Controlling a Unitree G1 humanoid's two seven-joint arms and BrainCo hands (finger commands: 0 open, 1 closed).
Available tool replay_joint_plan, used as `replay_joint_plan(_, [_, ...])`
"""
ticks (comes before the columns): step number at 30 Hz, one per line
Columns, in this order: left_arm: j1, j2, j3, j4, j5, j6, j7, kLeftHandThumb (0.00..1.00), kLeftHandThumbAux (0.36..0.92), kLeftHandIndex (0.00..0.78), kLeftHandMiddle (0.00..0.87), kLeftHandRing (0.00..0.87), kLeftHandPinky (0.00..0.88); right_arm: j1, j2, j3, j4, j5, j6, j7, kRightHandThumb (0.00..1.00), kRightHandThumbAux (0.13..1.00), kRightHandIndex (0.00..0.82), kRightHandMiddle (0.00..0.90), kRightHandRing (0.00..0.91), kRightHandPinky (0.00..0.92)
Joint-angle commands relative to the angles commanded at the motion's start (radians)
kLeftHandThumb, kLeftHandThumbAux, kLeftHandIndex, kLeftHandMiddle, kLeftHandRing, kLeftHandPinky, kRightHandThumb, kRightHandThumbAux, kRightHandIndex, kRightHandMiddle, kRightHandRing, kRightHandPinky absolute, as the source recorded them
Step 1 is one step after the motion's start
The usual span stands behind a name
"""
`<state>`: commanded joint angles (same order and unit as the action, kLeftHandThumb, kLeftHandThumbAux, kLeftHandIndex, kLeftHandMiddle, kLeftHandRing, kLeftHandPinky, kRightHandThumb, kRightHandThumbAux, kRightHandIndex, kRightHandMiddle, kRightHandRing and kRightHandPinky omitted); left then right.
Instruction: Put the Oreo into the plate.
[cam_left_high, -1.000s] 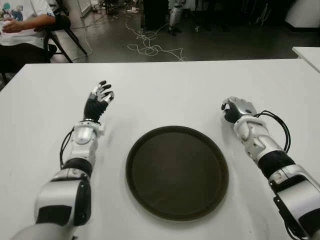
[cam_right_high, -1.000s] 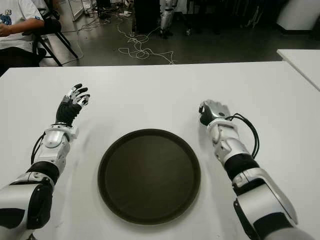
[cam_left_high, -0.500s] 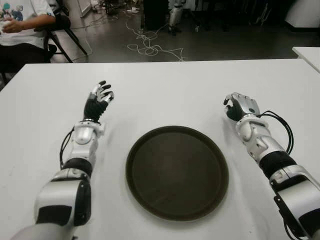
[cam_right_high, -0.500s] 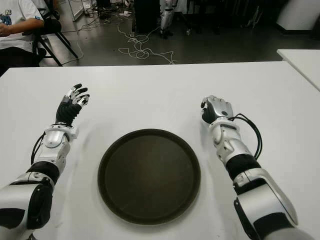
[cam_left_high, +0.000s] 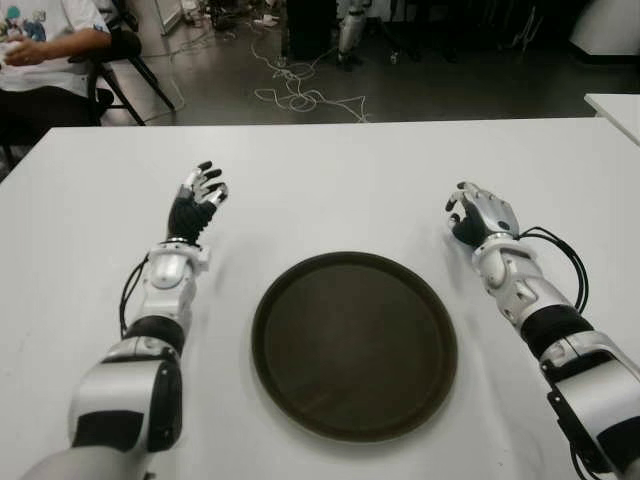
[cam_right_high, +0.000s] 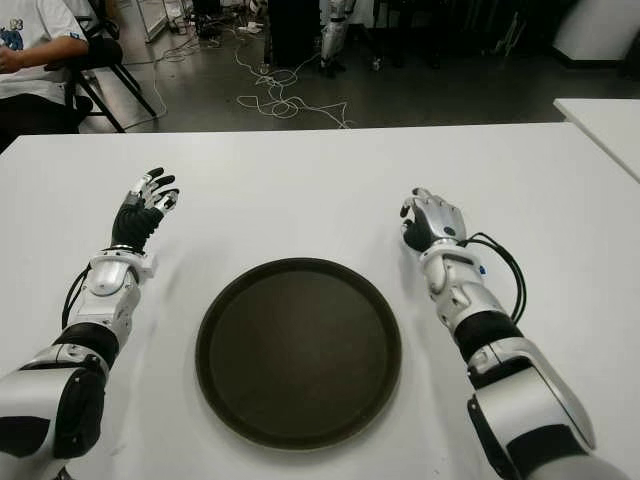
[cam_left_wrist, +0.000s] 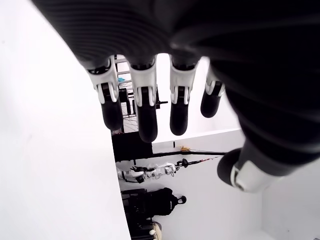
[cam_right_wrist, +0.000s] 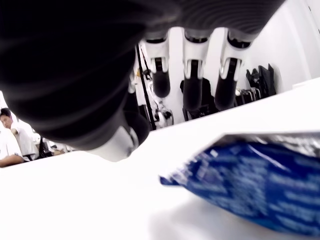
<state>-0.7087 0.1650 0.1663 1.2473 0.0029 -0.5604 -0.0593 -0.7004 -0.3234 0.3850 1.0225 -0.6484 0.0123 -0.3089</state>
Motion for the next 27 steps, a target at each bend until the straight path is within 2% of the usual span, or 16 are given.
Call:
replay_joint_plan(1, [0.0,0.0,0.0,0.0,0.0,0.0,0.0,0.294,0.609,0.089,0.168,0.16,0.157,-0.002,0.0,0.001,0.004,0.0,0.003,0.005,0.148,0.84,0.097,0.051,0.082,0.122])
replay_joint_plan(3, [0.0,-0.001,0.0,0.0,0.0,0.0,0.001,0.294,0.609,0.09,0.168,0.161,0.154,-0.005,0.001,0.002,0.009,0.0,0.005,0.009,0.076,0.836,0.049,0.029,0.058,0.098])
replay_joint_plan(7, [0.0,-0.002,0.0,0.001,0.0,0.0,0.001,0.298,0.612,0.088,0.168,0.159,0.151,-0.01,0.002,-0.001,0.021,0.006,0.004,0.017,0.015,0.805,0.01,0.006,0.016,0.066])
replay_joint_plan(27, [0.0,0.0,-0.004,0.002,0.005,-0.009,0.0,0.298,0.593,0.098,0.176,0.171,0.169,-0.011,0.003,-0.01,0.016,0.013,0.017,0.005,0.0,0.759,0.0,0.0,0.0,0.052])
